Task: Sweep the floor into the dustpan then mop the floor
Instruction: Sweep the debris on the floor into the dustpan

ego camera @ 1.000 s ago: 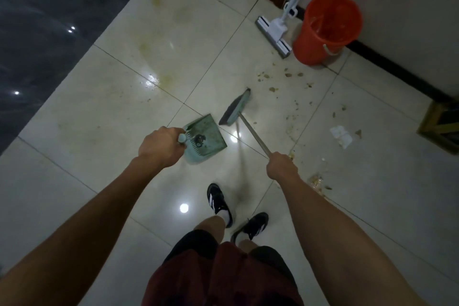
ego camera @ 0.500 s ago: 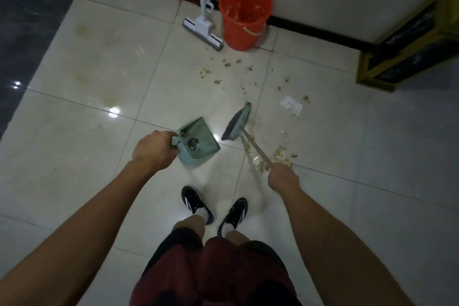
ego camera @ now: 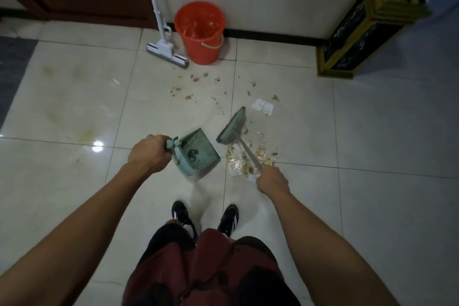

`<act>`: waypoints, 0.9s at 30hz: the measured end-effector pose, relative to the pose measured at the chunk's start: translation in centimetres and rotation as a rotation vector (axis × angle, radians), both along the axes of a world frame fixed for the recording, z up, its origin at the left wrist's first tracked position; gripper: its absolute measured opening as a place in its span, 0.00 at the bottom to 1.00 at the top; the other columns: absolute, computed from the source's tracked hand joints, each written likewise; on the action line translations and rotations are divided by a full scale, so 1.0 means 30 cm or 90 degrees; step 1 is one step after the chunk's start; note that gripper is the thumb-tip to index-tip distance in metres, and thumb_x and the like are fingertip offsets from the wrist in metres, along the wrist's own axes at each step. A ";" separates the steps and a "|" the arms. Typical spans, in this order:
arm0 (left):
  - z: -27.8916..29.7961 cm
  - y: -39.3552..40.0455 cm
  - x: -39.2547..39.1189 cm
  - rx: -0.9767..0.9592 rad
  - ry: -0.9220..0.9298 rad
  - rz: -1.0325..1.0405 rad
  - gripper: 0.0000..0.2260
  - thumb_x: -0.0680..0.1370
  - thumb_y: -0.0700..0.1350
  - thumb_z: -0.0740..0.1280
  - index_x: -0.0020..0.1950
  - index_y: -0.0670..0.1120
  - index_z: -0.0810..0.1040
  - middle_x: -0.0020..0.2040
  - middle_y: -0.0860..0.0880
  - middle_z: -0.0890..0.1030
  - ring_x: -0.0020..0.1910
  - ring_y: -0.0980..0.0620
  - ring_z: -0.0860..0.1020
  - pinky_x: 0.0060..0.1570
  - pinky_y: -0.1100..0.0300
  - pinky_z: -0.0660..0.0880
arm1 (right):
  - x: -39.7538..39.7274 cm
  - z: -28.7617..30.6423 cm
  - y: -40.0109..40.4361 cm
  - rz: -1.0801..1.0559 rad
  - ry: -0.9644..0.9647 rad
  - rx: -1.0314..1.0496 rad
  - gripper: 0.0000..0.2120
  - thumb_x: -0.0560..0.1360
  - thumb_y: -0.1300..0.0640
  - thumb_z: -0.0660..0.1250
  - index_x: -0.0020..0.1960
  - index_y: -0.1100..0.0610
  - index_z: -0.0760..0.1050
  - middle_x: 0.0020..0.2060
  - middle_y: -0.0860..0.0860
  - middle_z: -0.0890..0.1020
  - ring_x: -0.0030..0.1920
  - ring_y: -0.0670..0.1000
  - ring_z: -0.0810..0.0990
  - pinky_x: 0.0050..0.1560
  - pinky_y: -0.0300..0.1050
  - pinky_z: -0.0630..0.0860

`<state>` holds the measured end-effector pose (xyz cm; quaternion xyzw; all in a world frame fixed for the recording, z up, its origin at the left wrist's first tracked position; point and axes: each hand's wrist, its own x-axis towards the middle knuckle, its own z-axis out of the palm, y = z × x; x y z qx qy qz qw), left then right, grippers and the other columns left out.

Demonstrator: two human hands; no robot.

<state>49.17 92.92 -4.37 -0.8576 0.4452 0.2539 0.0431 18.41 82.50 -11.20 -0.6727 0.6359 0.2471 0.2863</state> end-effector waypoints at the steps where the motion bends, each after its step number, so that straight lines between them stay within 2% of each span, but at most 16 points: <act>1: 0.004 -0.004 0.012 -0.002 -0.002 0.001 0.06 0.76 0.48 0.67 0.51 0.52 0.82 0.46 0.44 0.83 0.44 0.40 0.81 0.44 0.50 0.80 | 0.028 0.006 -0.010 0.012 -0.001 -0.005 0.16 0.78 0.58 0.61 0.65 0.56 0.75 0.59 0.56 0.79 0.57 0.58 0.81 0.52 0.48 0.77; 7: 0.006 -0.003 0.179 -0.007 -0.001 0.031 0.08 0.75 0.47 0.66 0.51 0.53 0.82 0.46 0.45 0.83 0.43 0.41 0.81 0.44 0.50 0.81 | 0.262 0.018 -0.092 0.076 -0.031 -0.009 0.14 0.78 0.59 0.62 0.63 0.58 0.75 0.54 0.56 0.81 0.52 0.58 0.82 0.46 0.46 0.76; 12: -0.015 -0.017 0.433 -0.013 0.011 0.064 0.07 0.76 0.48 0.66 0.52 0.54 0.81 0.47 0.44 0.83 0.44 0.40 0.81 0.45 0.51 0.80 | 0.545 -0.008 -0.173 0.108 -0.040 -0.009 0.14 0.78 0.59 0.61 0.62 0.58 0.76 0.54 0.57 0.81 0.52 0.58 0.82 0.51 0.49 0.80; 17: -0.038 -0.013 0.745 -0.007 0.038 0.102 0.06 0.76 0.48 0.66 0.51 0.52 0.81 0.46 0.44 0.83 0.43 0.40 0.81 0.44 0.51 0.79 | 0.909 -0.052 -0.249 0.155 -0.027 -0.016 0.15 0.78 0.57 0.61 0.63 0.56 0.77 0.54 0.57 0.81 0.53 0.59 0.82 0.49 0.46 0.77; 24: -0.072 -0.021 1.119 0.013 0.040 0.132 0.05 0.78 0.47 0.65 0.48 0.51 0.80 0.40 0.48 0.81 0.38 0.46 0.79 0.37 0.57 0.75 | 1.388 -0.120 -0.354 0.163 -0.070 -0.009 0.15 0.79 0.56 0.61 0.64 0.55 0.77 0.52 0.57 0.81 0.50 0.59 0.82 0.51 0.47 0.77; 27: -0.093 -0.052 1.235 0.013 0.032 0.124 0.05 0.79 0.47 0.65 0.48 0.49 0.80 0.38 0.50 0.80 0.36 0.50 0.79 0.35 0.58 0.75 | 1.535 -0.152 -0.381 0.153 -0.096 -0.003 0.14 0.79 0.55 0.61 0.62 0.56 0.77 0.50 0.56 0.81 0.45 0.58 0.79 0.49 0.46 0.77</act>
